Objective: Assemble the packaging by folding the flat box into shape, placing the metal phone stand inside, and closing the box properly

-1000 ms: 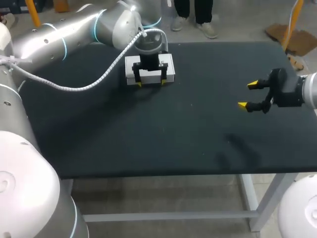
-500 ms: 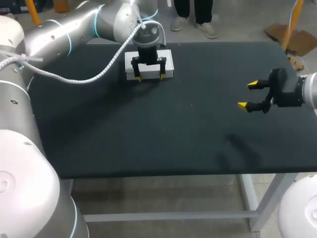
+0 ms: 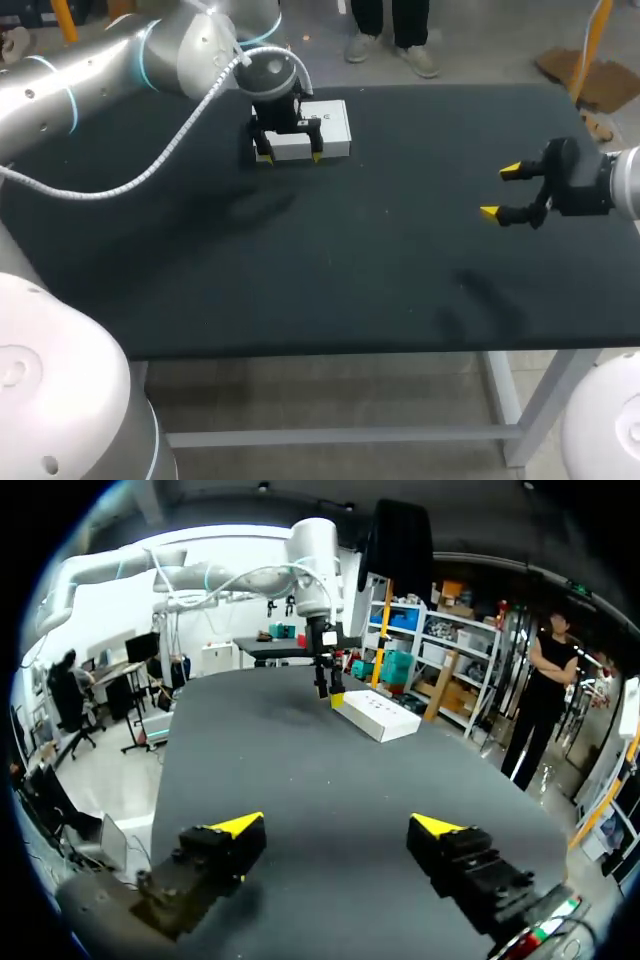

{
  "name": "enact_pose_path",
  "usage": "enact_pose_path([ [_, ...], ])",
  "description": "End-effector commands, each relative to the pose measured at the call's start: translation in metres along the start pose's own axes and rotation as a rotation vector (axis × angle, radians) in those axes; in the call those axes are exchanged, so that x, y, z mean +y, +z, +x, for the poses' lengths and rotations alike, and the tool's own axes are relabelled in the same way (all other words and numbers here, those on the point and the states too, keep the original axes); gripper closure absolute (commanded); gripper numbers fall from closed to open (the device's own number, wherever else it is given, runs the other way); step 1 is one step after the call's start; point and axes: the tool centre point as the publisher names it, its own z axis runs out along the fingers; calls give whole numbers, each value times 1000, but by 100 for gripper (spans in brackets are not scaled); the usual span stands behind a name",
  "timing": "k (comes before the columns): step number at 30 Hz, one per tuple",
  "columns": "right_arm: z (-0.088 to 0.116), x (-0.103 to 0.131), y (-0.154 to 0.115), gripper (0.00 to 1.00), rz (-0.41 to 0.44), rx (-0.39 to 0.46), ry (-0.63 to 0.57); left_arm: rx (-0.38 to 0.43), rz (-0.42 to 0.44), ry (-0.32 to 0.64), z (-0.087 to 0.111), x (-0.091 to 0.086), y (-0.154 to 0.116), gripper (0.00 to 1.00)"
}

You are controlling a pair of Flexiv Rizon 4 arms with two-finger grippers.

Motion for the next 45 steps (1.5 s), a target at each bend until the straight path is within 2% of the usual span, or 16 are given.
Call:
enact_pose_path([
  [1, 0, -1, -1, 0, -6, 3, -1, 80, 300, 49, -12, 74, -44, 0],
  [8, 0, -1, -1, 0, -6, 3, -1, 239, 348, 131, -25, 97, -59, 0],
  [16, 0, -1, -1, 0, -6, 3, -1, 299, 421, 210, -30, 109, -68, 0],
  [24, 0, -1, -1, 0, -6, 3, -1, 393, 466, 278, -33, 117, -79, 0],
  [36, 0, -1, -1, 0, -6, 3, -1, 401, 607, 398, -37, 128, -88, 0],
  [45, 0, -1, -1, 0, -6, 3, -1, 425, 609, 417, -45, 130, -98, 0],
])
